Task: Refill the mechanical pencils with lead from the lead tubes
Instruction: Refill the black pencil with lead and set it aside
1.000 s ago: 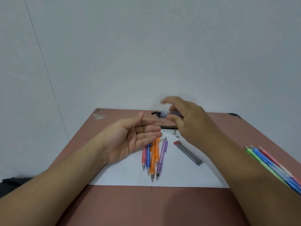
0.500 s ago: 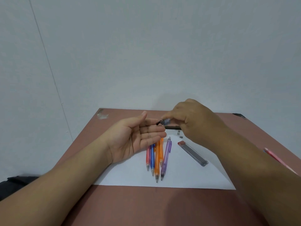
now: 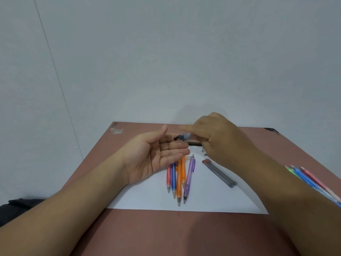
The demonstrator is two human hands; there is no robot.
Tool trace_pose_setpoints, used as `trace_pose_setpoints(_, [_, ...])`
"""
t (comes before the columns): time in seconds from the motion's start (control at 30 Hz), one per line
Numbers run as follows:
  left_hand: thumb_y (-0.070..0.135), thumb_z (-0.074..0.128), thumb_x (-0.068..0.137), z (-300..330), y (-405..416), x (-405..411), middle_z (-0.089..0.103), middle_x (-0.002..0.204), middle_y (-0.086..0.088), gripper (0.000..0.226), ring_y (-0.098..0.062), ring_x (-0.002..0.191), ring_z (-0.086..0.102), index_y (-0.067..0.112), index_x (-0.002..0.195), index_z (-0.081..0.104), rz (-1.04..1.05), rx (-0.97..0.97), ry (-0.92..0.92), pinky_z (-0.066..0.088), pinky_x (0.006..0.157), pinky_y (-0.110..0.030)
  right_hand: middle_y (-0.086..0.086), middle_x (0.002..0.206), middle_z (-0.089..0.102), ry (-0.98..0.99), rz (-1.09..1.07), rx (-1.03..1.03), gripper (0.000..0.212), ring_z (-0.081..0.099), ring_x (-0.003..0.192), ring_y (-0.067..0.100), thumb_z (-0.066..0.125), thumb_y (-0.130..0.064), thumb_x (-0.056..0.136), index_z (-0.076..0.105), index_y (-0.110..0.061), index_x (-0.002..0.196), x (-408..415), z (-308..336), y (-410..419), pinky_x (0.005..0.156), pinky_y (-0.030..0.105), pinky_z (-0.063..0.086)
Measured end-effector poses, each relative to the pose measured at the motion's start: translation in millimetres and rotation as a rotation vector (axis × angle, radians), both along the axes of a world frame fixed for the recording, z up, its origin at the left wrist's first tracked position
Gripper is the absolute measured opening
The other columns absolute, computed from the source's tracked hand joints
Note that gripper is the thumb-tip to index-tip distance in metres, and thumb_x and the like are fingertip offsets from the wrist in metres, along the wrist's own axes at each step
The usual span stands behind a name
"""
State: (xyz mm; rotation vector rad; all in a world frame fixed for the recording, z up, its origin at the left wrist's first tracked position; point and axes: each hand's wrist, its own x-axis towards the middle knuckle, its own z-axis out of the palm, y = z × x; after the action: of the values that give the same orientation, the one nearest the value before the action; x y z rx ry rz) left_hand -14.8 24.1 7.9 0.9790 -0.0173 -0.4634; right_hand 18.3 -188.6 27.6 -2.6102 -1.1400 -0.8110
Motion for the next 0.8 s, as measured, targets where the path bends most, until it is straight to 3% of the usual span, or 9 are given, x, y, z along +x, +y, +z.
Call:
trace_pose_setpoints(0.1, [0.035, 0.052, 0.1, 0.1, 0.0, -0.5, 0.066, 0.125, -0.03, 0.053, -0.039, 0.114, 0.068, -0.008, 0.132, 0.054, 0.002, 0.0, 0.009, 0.056, 0.091, -0.042, 0.001, 0.091, 0.055, 0.11, -0.048, 0.073, 0.101, 0.053, 0.081, 0.021, 0.057, -0.01, 0.099, -0.008, -0.076, 0.138, -3.0, 8.0, 0.7, 0.073, 0.042, 0.056])
trace_pose_setpoints(0.23, [0.035, 0.052, 0.1, 0.3, 0.2, -0.9, 0.066, 0.124, -0.029, 0.054, -0.039, 0.115, 0.067, -0.009, 0.13, 0.055, 0.0, 0.012, 0.004, 0.056, 0.092, -0.042, 0.002, 0.096, 0.055, 0.11, -0.032, 0.131, 0.1, 0.057, 0.081, 0.019, 0.055, -0.019, 0.103, -0.024, -0.073, 0.135, -11.3, 15.9, 2.0, 0.074, 0.039, 0.057])
trace_pose_setpoints(0.3, [0.036, 0.052, 0.099, 0.5, -0.2, -0.7, 0.066, 0.125, -0.028, 0.055, -0.038, 0.115, 0.067, -0.009, 0.13, 0.056, -0.005, 0.011, 0.001, 0.056, 0.092, -0.042, 0.002, 0.097, 0.056, 0.146, -0.036, 0.191, 0.098, 0.058, 0.082, 0.019, 0.055, -0.021, 0.102, -0.02, -0.073, 0.138, -9.4, 16.3, 1.9, 0.075, 0.038, 0.056])
trace_pose_setpoints(0.37, [0.036, 0.052, 0.099, 0.4, -0.1, -0.9, 0.066, 0.125, -0.029, 0.055, -0.039, 0.116, 0.067, -0.009, 0.13, 0.056, -0.005, 0.003, 0.002, 0.056, 0.092, -0.042, 0.003, 0.091, 0.06, 0.113, 0.01, 0.151, 0.078, 0.056, 0.08, 0.022, 0.061, -0.009, 0.097, 0.03, -0.058, 0.15, -2.8, 17.4, 4.9, 0.07, 0.041, 0.055])
trace_pose_setpoints(0.43, [0.036, 0.05, 0.101, 0.3, 0.2, -0.8, 0.065, 0.126, -0.03, 0.054, -0.04, 0.116, 0.066, -0.009, 0.13, 0.056, -0.003, -0.006, 0.006, 0.056, 0.092, -0.042, -0.001, 0.085, 0.064, -0.016, 0.014, 0.002, 0.048, 0.052, 0.079, 0.024, 0.066, 0.003, 0.088, 0.071, -0.032, 0.121, 1.5, 11.7, 4.1, 0.065, 0.046, 0.055])
trace_pose_setpoints(0.5, [0.036, 0.05, 0.101, 0.4, 0.3, -0.5, 0.065, 0.126, -0.03, 0.055, -0.041, 0.116, 0.066, -0.009, 0.132, 0.055, -0.006, -0.013, 0.007, 0.056, 0.092, -0.042, -0.009, 0.085, 0.059, 0.022, -0.001, 0.02, 0.054, 0.05, 0.081, 0.019, 0.062, 0.0, 0.093, 0.064, -0.036, 0.133, -1.9, 12.2, 6.4, 0.069, 0.045, 0.056])
trace_pose_setpoints(0.67, [0.04, 0.049, 0.101, 0.4, 0.1, -0.4, 0.064, 0.126, -0.032, 0.058, -0.042, 0.116, 0.066, -0.009, 0.132, 0.054, -0.005, -0.028, 0.013, 0.055, 0.093, -0.043, 0.001, 0.097, 0.057, 0.165, -0.076, 0.057, 0.096, 0.058, 0.083, 0.017, 0.054, -0.018, 0.103, -0.016, -0.069, 0.143, -16.5, 18.4, 6.5, 0.077, 0.036, 0.056])
trace_pose_setpoints(0.73, [0.043, 0.048, 0.101, 0.6, 0.2, -0.2, 0.063, 0.126, -0.032, 0.061, -0.043, 0.117, 0.065, -0.009, 0.133, 0.053, -0.004, -0.037, 0.016, 0.055, 0.094, -0.044, 0.0, 0.096, 0.057, 0.184, -0.086, 0.091, 0.099, 0.057, 0.082, 0.015, 0.056, -0.017, 0.103, -0.019, -0.071, 0.139, -13.3, 18.1, 7.2, 0.075, 0.033, 0.056])
trace_pose_setpoints(0.8, [0.045, 0.048, 0.101, 0.8, 0.6, -0.1, 0.063, 0.127, -0.033, 0.063, -0.043, 0.118, 0.064, -0.009, 0.133, 0.052, -0.004, -0.041, 0.014, 0.054, 0.096, -0.044, -0.002, 0.093, 0.058, 0.183, -0.063, 0.071, 0.079, 0.054, 0.083, 0.017, 0.056, -0.013, 0.101, 0.018, -0.063, 0.15, -9.6, 18.3, 6.0, 0.076, 0.036, 0.054])
